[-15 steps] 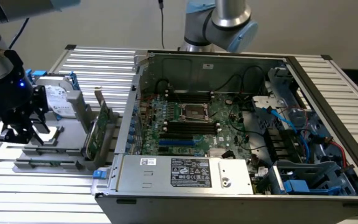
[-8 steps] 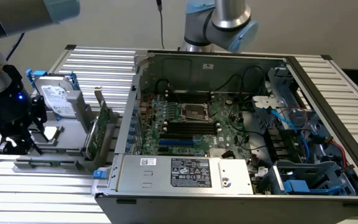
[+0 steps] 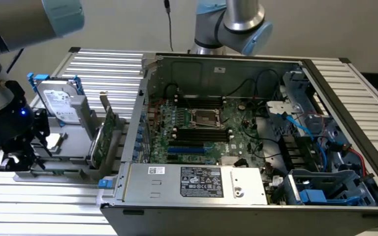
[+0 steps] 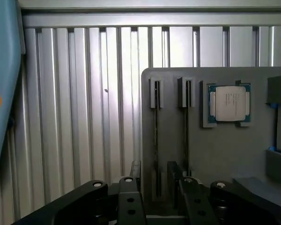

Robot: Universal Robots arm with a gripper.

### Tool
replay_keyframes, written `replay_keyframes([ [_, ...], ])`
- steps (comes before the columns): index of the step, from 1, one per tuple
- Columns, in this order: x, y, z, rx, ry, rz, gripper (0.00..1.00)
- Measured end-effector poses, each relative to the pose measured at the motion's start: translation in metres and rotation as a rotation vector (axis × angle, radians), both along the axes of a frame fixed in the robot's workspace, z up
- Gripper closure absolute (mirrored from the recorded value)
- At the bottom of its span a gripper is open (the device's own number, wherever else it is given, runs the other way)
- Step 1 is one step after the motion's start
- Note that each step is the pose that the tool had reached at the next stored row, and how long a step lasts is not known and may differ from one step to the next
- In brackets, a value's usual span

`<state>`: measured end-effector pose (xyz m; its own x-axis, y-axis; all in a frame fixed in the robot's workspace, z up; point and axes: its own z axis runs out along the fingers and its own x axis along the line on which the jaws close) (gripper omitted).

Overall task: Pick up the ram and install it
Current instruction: 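Pick up the ram and move it above insertion slot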

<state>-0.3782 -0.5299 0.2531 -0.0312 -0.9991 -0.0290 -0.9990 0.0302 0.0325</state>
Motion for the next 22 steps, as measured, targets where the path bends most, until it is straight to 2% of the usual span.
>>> replay_keyframes([
  [7, -0.005, 0.0003, -0.0128, 0.0001, -0.0007, 0.035, 0.64],
  [16, -0.005, 0.0088, -0.0291, 0.0000, -0.0045, 0.045, 0.64],
  [22, -0.005, 0.0096, -0.0395, -0.0002, -0.0050, 0.048, 0.64],
])
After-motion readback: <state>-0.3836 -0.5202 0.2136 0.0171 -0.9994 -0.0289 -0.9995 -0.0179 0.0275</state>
